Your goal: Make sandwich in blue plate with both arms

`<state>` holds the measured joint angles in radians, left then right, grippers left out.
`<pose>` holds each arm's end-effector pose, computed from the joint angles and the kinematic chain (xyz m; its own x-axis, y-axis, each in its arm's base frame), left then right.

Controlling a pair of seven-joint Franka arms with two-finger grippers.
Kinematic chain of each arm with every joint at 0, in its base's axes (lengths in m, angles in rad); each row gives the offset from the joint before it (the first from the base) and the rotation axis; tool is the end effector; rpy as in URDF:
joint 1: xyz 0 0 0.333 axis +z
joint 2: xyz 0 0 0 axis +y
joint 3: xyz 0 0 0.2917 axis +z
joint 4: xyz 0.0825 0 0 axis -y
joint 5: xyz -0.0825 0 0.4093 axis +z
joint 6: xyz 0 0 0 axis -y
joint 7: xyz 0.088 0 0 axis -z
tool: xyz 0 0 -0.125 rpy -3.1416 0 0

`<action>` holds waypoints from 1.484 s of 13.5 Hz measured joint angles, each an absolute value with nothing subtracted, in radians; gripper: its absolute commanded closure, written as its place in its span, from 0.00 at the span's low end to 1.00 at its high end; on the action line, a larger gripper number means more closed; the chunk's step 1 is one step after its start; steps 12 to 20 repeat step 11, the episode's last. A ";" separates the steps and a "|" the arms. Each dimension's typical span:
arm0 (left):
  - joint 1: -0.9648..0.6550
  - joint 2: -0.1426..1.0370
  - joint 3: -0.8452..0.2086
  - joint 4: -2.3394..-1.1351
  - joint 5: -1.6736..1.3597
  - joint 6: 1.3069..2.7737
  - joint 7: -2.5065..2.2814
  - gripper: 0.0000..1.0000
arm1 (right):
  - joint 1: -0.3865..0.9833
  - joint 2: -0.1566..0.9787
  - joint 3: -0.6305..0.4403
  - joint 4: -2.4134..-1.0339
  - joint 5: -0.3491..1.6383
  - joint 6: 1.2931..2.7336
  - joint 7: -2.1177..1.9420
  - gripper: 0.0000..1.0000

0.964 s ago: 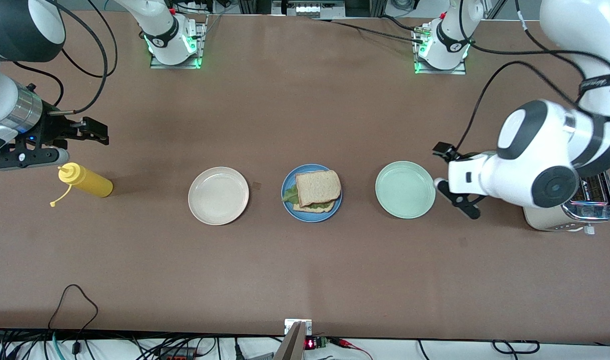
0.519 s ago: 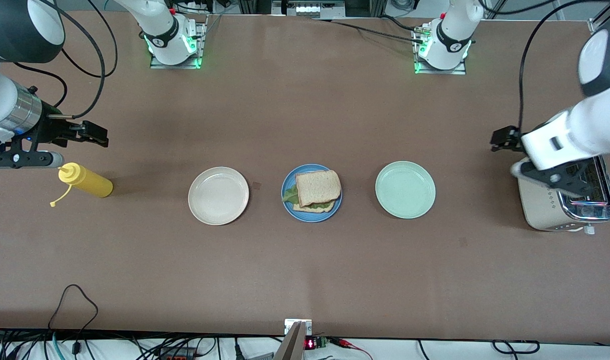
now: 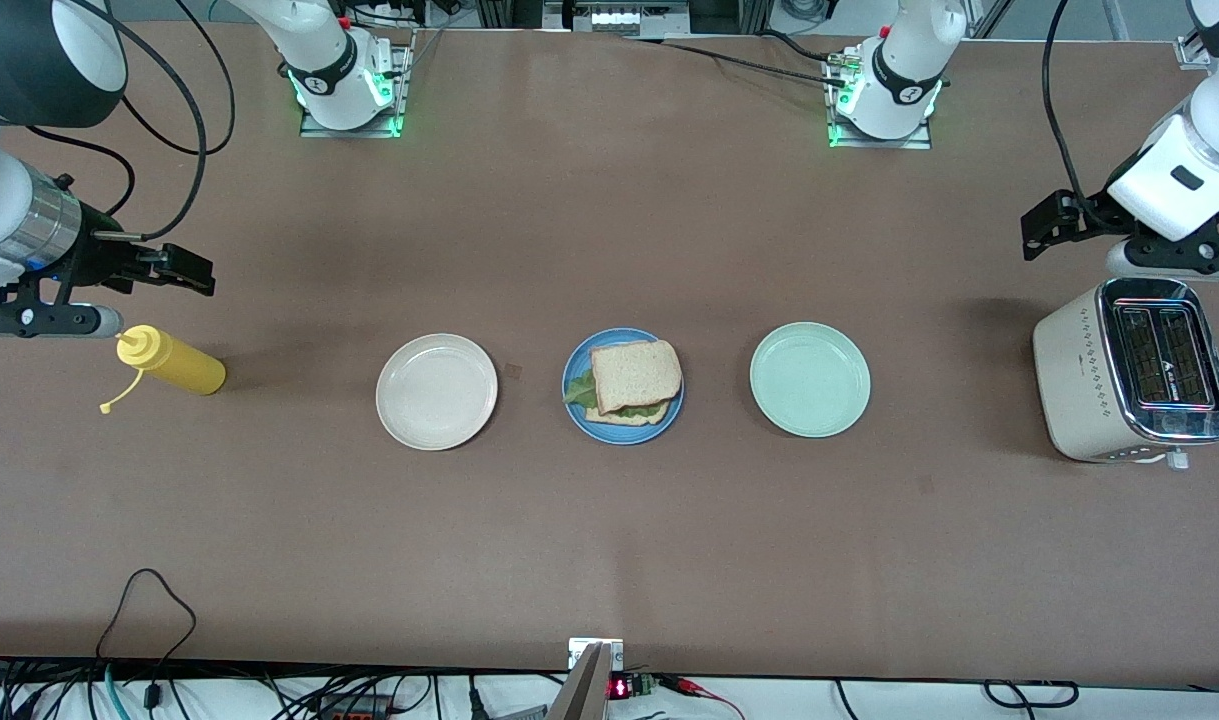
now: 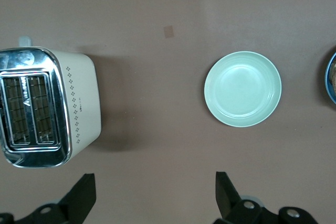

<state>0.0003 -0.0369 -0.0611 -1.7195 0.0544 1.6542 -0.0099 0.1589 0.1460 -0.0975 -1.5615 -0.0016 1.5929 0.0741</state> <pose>0.5714 -0.0288 0.5366 0.9981 -0.0553 -0.0280 -0.0568 -0.9968 -0.0566 0.6125 0.0405 0.5017 0.9936 -0.0136 -0.1122 -0.0110 -0.9996 0.0241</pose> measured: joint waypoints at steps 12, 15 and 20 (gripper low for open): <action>-0.003 -0.032 -0.061 -1.728 0.052 1.661 -0.012 0.00 | 0.157 0.147 -0.105 -1.566 -0.001 1.605 0.072 0.00; -0.003 -0.032 -0.061 -1.728 0.052 1.661 -0.012 0.00 | 0.157 0.147 -0.105 -1.566 -0.001 1.605 0.072 0.00; -0.003 -0.032 -0.061 -1.728 0.052 1.661 -0.012 0.00 | 0.157 0.147 -0.105 -1.566 -0.001 1.605 0.072 0.00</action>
